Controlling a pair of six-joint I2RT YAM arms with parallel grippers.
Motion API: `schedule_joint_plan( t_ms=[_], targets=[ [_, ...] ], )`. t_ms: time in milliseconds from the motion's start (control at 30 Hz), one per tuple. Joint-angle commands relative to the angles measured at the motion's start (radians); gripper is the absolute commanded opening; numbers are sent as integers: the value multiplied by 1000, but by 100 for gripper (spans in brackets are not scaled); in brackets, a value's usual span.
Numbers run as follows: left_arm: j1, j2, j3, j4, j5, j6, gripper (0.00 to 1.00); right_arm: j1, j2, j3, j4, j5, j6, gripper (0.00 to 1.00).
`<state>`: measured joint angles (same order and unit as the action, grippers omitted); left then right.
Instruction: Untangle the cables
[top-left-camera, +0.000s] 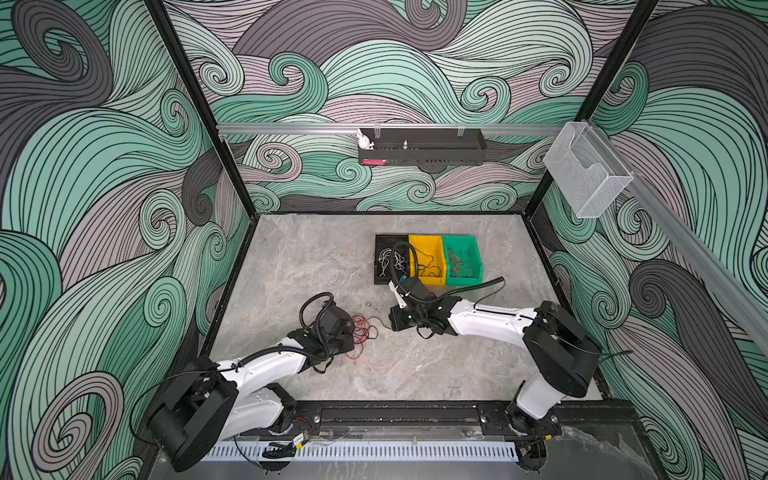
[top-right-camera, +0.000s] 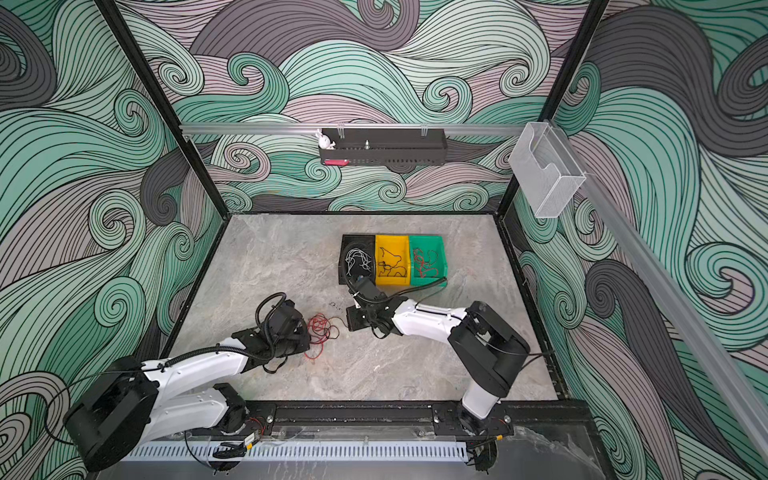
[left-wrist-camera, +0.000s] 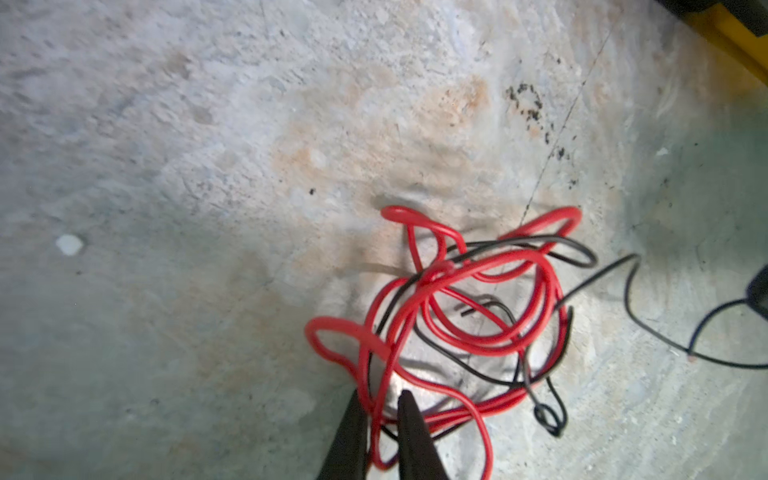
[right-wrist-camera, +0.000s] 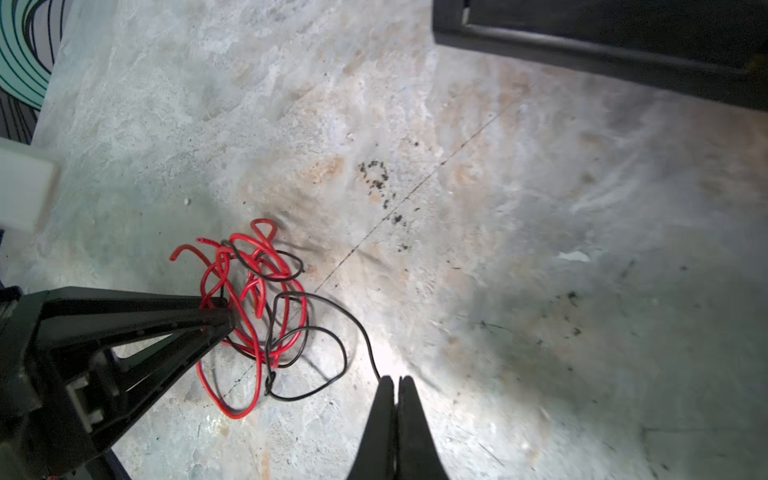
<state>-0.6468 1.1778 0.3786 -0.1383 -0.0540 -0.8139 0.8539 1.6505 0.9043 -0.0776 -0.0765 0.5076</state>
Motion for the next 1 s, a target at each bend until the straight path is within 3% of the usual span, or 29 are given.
schedule_joint_plan(
  t_ms=[0,133,533,800,967],
  targets=[
    [12,23,26,-47,29,15,9,-37,-53,-40,-34,50,-16,4],
    [18,28,26,-38,46,16,0,-90,-119,-83,-58,64,-29,3],
    [42,1,27,-62,54,27,0,-281,-286,-181,-129,104,-56,2],
    [62,-17,22,-77,63,32,0,-439,-393,-186,-202,191,-48,0],
    [80,-36,26,-98,69,39,0,-563,-449,-213,-191,161,-16,0]
  ],
)
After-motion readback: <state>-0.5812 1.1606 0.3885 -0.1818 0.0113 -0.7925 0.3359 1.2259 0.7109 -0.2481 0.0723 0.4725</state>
